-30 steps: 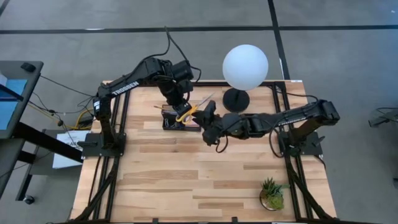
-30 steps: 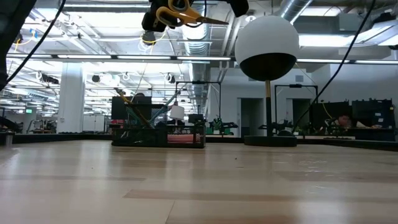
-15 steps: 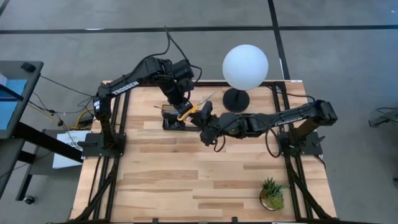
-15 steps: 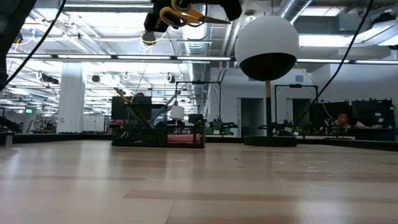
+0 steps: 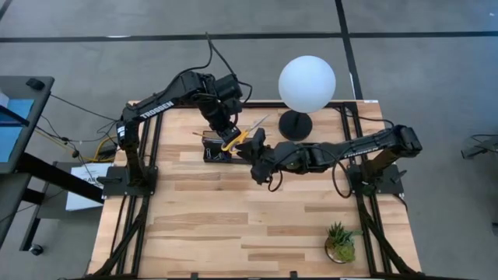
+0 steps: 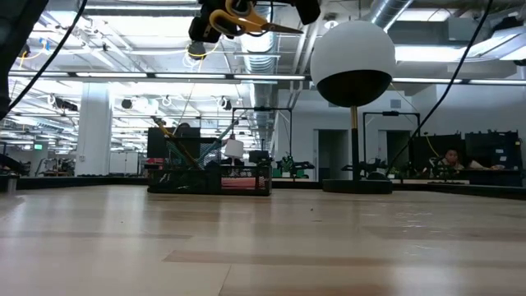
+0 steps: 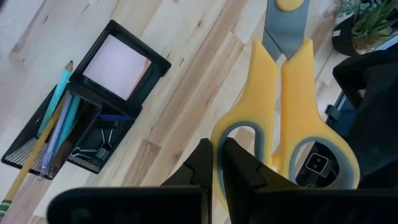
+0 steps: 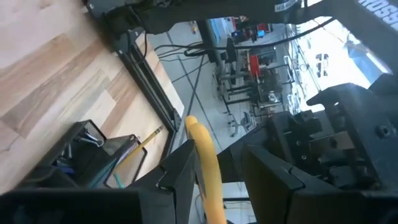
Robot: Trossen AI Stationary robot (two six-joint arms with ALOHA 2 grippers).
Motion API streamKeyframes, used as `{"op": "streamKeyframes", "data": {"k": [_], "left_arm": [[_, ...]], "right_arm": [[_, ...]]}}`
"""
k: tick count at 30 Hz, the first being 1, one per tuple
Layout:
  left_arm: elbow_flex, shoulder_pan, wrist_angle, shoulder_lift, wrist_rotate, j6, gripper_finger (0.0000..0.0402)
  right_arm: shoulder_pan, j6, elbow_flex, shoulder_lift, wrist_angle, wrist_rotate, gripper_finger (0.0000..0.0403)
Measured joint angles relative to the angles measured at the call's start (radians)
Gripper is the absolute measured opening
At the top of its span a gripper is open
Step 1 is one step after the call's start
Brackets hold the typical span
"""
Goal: Pick and place office supplies into organizer
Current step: Put the yellow scissors into the black desk organizer
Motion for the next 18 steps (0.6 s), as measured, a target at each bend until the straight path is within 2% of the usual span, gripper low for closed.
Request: {"op": "streamKeyframes", "data": {"k": [6,18], "left_arm": [[0.0,0.001,0.006,0.0,-0.009,0.002,0.0002],[0.0,-0.01,0.043,0.0,0.013,-0.014,0.0002]], "right_arm": [[0.0,0.092,0.0,0.0,-0.076,0.002,0.0123],[-0.022,0.068,0.0,-0.001,-0.058,-0.011,0.0123]]}}
